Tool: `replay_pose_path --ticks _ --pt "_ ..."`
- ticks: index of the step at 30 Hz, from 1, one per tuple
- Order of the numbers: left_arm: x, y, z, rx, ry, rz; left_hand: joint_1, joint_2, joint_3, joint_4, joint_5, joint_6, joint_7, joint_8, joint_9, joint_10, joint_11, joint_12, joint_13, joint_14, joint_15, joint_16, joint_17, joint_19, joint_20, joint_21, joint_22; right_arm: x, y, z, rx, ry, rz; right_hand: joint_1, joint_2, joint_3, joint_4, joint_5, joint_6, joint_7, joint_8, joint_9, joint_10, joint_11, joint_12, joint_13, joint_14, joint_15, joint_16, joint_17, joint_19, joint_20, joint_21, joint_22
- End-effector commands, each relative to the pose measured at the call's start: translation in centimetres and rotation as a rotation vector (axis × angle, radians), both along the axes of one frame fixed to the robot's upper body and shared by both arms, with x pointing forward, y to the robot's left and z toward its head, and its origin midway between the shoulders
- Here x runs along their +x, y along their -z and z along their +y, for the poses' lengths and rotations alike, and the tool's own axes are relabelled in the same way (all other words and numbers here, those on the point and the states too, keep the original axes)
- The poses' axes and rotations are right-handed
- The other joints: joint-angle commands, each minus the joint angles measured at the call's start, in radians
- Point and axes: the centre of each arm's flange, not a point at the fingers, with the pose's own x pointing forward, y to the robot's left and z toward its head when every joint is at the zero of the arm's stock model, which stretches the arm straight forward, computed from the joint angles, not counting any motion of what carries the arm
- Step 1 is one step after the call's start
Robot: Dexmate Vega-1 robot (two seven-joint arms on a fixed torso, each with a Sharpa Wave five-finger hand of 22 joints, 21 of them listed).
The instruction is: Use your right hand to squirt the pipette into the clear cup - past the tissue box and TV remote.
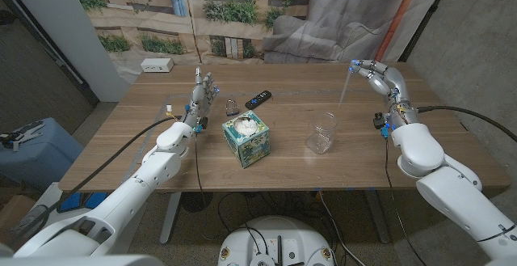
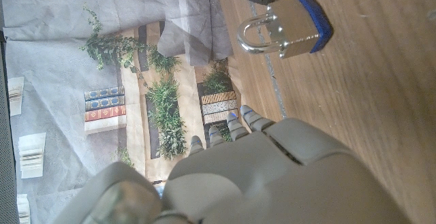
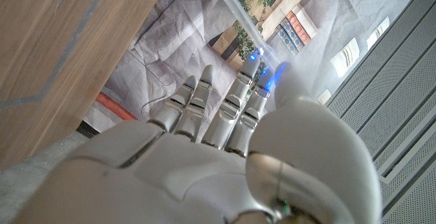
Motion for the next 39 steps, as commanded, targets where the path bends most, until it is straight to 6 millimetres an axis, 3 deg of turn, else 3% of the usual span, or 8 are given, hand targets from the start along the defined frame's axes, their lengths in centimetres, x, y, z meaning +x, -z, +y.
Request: replay_pose_path --ticks 1,39 --pt "0.0 0.0 0.0 0.0 0.0 0.0 0.002 0.04 -0.006 0.0 0.004 -0.001 -0.006 0.006 0.002 -0.002 -0.004 0.004 0.006 -0.008 -0.115 0.006 0.006 -0.012 -0.09 0.005 0.002 -0.3 2.1 0.9 0.052 -0.033 -0.037 0.009 0.012 -0.003 -0.004 0.006 0.008 -0.003 -0.002 0.001 0.0 0.001 0.002 0.004 -0.005 -0.139 0.004 0.0 0.001 -0.009 0.001 0.003" --pt "0.0 0.0 0.0 0.0 0.0 0.0 0.002 0.04 -0.006 -0.001 0.005 -0.002 -0.006 0.006 0.002 -0.001 -0.004 0.004 0.006 -0.008 -0.115 0.006 0.006 -0.012 -0.09 0.005 0.002 0.6 6.1 3.0 0.07 -0.008 -0.042 0.032 0.008 -0.005 -0.01 0.009 0.009 -0.004 -0.011 0.002 -0.007 0.001 0.001 0.009 -0.014 -0.14 0.011 0.006 0.003 -0.017 0.002 0.003"
